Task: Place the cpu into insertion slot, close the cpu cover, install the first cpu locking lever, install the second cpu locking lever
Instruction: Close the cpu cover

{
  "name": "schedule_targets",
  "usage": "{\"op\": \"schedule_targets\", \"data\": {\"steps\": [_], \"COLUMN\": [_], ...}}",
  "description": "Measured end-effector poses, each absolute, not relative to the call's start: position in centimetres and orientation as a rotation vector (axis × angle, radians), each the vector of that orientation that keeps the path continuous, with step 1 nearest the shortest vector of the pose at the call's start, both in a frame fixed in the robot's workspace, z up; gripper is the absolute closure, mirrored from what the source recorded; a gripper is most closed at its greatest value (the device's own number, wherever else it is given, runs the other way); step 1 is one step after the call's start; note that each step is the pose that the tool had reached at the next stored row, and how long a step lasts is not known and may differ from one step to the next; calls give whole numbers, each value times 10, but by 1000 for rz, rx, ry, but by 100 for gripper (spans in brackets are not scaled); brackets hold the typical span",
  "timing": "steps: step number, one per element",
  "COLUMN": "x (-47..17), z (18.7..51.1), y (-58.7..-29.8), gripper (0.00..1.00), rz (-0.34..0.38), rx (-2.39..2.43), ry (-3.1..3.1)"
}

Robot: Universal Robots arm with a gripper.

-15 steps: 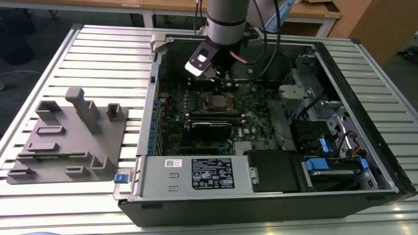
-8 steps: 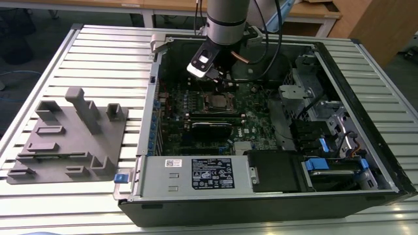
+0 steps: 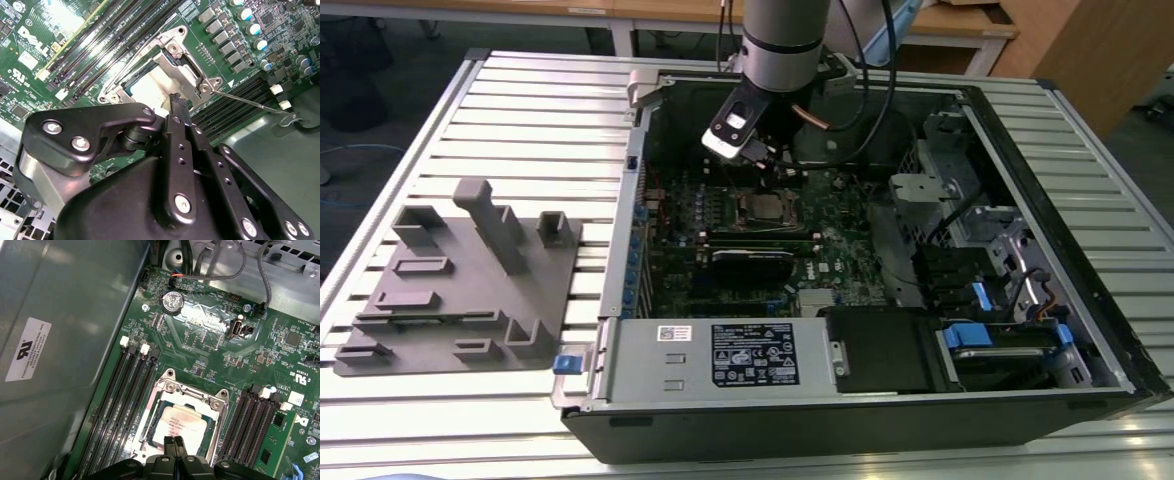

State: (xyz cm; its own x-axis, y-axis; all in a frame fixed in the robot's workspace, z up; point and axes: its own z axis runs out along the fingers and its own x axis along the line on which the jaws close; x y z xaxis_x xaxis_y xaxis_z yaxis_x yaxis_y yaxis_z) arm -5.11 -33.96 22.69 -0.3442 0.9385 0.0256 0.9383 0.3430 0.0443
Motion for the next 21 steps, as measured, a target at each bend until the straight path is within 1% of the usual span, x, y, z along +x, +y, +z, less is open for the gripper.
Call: {"op": "schedule_targets", "data": {"steps": [7,21], "x": [-51,-51], "z": [227,226], "y": [-340,-340], "gripper": [89,89], "rz": [80,80], "rx": [1757,1449], "ry": [2599,2789]}}
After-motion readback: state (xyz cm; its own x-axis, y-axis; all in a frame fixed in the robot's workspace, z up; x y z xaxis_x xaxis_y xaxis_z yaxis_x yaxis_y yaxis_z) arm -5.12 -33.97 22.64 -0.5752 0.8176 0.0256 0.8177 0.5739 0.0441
